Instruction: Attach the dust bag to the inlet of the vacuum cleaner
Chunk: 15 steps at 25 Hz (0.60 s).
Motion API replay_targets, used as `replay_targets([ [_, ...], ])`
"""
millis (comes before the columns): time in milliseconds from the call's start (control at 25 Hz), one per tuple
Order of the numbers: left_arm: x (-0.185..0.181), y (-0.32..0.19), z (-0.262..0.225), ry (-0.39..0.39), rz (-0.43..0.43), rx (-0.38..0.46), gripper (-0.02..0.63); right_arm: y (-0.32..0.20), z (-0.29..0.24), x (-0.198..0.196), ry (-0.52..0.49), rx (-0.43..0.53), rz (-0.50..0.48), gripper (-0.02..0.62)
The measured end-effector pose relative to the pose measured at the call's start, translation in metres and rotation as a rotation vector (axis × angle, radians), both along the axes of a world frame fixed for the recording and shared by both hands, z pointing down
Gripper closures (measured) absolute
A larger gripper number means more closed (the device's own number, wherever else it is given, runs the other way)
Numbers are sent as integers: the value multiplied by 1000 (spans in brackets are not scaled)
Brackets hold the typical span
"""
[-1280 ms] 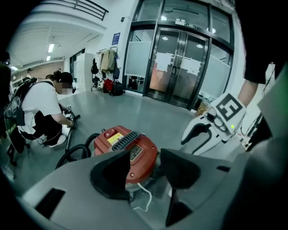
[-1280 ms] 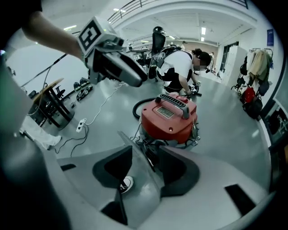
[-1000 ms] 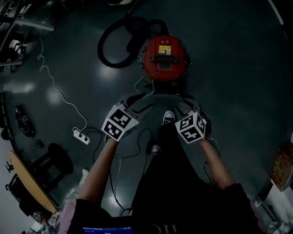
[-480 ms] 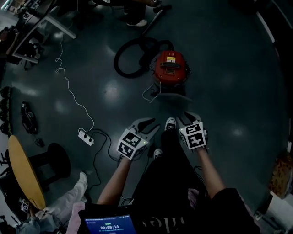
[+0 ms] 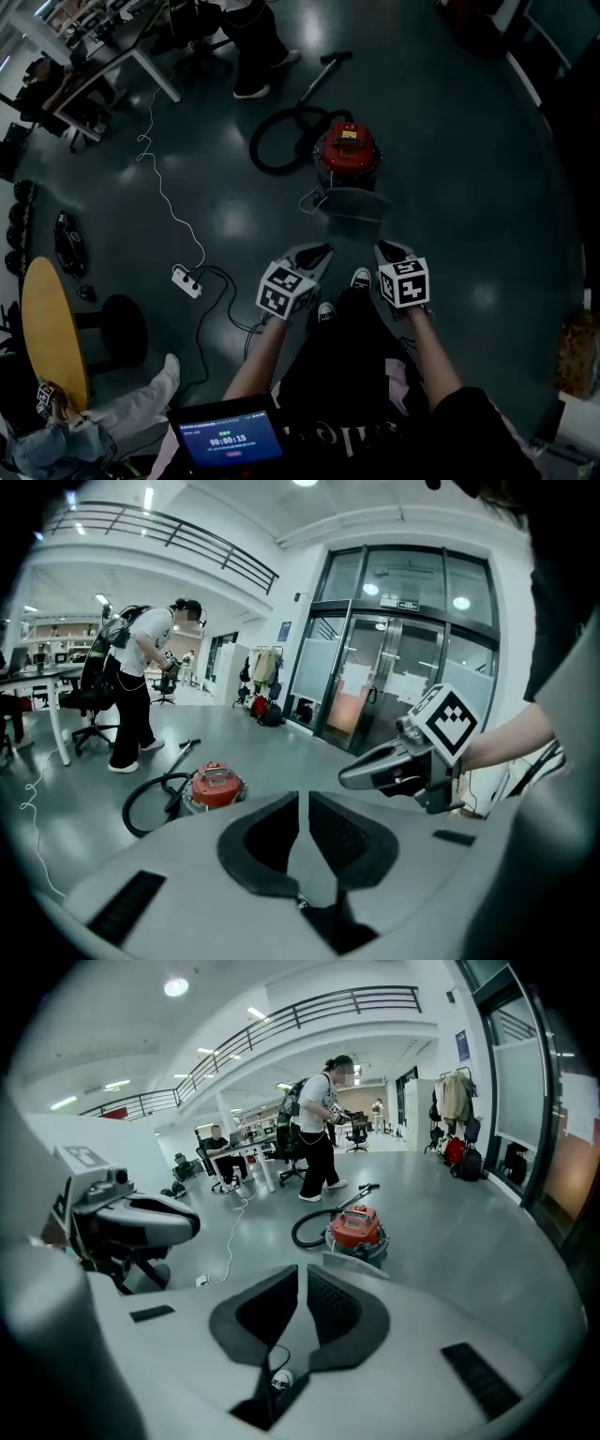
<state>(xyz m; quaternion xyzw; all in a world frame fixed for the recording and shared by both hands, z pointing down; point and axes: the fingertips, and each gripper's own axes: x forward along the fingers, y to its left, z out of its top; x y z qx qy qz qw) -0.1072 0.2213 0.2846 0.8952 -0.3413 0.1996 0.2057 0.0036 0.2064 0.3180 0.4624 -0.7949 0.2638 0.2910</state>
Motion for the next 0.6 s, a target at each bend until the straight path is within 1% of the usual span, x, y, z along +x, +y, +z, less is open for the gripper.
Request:
replay_targets([
  [160, 8, 41, -12, 12, -7, -7, 578, 38, -24, -2, -34, 8, 10, 551],
  [240, 10, 59, -18, 30, -26, -8, 584, 56, -33, -4, -58, 10, 14, 551],
  [440, 23, 106, -41, 88, -96, -28, 589, 96, -49, -1, -104, 34, -6, 551],
  [600, 32, 149, -46, 107, -180, -26, 592, 139, -55, 18, -134, 40, -29, 551],
])
